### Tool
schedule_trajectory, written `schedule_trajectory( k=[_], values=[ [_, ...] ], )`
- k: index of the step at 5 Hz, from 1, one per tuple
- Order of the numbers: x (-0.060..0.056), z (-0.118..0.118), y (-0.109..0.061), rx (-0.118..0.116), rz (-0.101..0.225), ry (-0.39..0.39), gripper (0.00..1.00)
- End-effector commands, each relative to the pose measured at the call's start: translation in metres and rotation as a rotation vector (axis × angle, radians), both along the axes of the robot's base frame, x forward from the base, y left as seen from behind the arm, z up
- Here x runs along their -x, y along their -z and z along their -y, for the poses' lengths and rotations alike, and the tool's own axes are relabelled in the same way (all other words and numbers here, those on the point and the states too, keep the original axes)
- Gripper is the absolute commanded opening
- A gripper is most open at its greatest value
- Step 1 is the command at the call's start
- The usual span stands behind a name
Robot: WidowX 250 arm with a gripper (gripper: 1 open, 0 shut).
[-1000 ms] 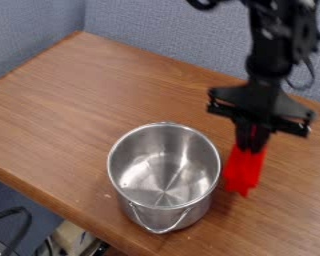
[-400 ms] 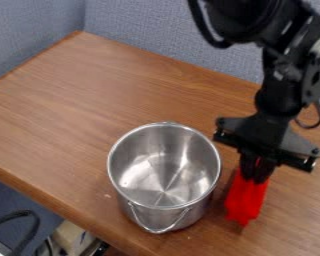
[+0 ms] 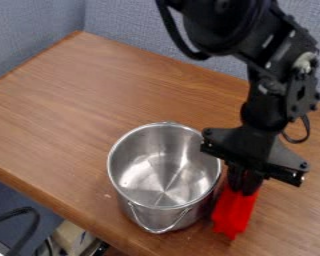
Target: Move the red object from the metal pot to the table
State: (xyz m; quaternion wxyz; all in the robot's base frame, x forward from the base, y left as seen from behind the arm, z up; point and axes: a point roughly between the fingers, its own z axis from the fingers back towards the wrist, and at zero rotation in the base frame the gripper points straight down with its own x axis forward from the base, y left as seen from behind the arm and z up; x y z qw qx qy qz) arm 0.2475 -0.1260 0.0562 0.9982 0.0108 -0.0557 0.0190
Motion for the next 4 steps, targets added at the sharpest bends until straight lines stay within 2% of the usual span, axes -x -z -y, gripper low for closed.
schedule_trajectory(
  k=[1,2,4],
  values=[
    [0.001,0.003,0.001,-0.016,0.018,0.024,0.00],
    [0.006,-0.001,0.011,-0.071,-0.003,0.054,0.00],
    [0.015,-0.008,0.021,-0.131,-0.024,0.125,0.00]
  ],
)
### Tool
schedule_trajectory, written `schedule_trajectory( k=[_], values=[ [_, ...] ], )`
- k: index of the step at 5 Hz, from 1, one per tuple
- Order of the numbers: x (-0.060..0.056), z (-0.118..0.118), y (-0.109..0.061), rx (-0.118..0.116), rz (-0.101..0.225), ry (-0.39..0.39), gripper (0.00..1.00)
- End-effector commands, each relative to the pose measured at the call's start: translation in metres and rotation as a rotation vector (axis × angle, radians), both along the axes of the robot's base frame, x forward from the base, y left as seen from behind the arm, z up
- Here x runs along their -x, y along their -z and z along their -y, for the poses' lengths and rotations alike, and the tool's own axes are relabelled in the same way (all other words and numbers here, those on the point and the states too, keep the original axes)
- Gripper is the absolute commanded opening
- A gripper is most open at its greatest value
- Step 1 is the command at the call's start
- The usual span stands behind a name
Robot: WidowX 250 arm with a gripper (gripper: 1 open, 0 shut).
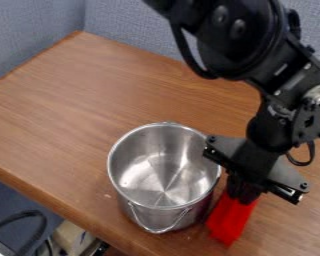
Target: Move the red object from the metal pot to the table
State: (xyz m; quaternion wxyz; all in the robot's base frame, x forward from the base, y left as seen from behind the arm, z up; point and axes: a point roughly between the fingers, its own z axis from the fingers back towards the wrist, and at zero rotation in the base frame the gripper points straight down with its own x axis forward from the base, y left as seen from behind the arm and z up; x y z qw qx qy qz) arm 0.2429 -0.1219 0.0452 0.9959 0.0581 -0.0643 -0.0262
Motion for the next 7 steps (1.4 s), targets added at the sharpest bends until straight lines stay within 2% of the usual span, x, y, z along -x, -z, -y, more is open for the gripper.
schedule_trajectory(
  k=[1,3,4,5,6,7],
  values=[
    [0.014,-0.009,0.012,-0.059,-0.039,0.065,0.00],
    [0.019,-0.015,0.018,-0.107,-0.046,0.119,0.00],
    [0.016,-0.017,-0.003,-0.109,0.004,0.116,0.00],
    [0.011,-0.021,-0.037,-0.075,0.094,0.094,0.00],
    [0.009,-0.033,-0.066,-0.067,0.145,0.067,0.00],
    [0.008,-0.058,-0.081,-0.059,0.152,0.026,0.00]
  ],
)
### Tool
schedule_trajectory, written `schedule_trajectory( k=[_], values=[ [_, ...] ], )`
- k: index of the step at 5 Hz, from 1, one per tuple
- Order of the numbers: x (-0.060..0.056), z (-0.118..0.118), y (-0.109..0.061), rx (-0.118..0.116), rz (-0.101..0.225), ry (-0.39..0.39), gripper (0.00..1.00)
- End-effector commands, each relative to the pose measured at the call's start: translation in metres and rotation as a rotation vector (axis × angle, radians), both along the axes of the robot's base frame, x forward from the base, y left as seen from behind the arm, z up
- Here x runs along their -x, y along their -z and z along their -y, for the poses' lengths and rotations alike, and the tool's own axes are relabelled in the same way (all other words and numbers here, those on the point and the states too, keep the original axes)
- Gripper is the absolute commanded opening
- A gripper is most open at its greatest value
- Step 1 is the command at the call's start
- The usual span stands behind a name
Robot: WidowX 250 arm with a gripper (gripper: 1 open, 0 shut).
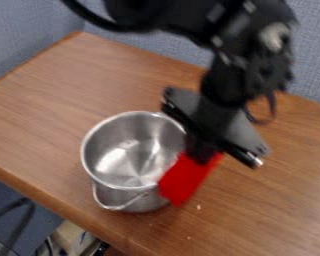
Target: Move the red object from the metal pot to the table
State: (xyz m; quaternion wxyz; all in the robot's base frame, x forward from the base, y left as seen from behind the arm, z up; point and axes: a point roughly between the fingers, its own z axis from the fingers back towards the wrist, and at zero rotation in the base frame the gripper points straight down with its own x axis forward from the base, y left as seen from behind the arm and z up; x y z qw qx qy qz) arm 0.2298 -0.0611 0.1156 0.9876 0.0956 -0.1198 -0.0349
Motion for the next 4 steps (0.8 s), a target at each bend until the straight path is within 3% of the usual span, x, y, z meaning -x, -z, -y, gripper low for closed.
schedule_trajectory(
  k=[1,3,4],
  values=[
    [-0.005,0.015,-0.001,0.015,0.036,0.016,0.00],
    [-0.003,0.037,0.022,0.029,0.014,0.050,0.00],
    [-0.001,0.049,0.023,0.039,0.017,0.065,0.00]
  ],
)
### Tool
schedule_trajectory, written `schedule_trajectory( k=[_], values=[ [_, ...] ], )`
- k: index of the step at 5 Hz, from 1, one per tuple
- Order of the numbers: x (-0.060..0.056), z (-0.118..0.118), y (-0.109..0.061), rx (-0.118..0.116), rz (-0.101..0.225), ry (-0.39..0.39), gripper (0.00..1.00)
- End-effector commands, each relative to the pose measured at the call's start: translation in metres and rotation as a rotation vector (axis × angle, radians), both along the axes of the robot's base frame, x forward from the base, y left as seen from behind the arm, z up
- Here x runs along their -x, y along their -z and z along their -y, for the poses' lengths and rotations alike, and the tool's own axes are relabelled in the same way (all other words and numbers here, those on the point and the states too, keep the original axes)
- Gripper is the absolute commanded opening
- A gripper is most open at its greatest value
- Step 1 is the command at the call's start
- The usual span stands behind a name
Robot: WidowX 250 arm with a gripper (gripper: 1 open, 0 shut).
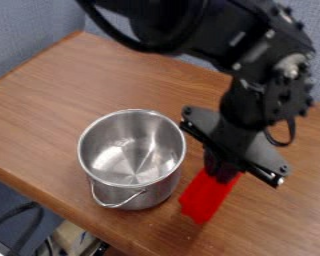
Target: Move the red object from the metal pot to the table
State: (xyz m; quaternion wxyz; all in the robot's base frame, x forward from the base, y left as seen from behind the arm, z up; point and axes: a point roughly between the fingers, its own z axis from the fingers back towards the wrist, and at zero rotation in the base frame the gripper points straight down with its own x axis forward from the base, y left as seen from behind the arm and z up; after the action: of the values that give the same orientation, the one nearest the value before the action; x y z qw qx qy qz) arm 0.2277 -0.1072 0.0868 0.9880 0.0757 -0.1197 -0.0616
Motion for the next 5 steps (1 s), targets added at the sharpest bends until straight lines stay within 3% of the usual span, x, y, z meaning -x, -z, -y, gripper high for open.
schedule_trajectory(
  k=[1,2,3,5],
  values=[
    [-0.003,0.011,-0.015,0.026,0.046,0.000,0.00],
    [-0.006,0.011,-0.028,0.028,0.064,0.004,0.00],
    [-0.013,0.002,-0.051,0.014,0.097,-0.018,0.00],
    [-0.015,-0.032,-0.086,0.026,0.130,-0.096,0.00]
  ],
)
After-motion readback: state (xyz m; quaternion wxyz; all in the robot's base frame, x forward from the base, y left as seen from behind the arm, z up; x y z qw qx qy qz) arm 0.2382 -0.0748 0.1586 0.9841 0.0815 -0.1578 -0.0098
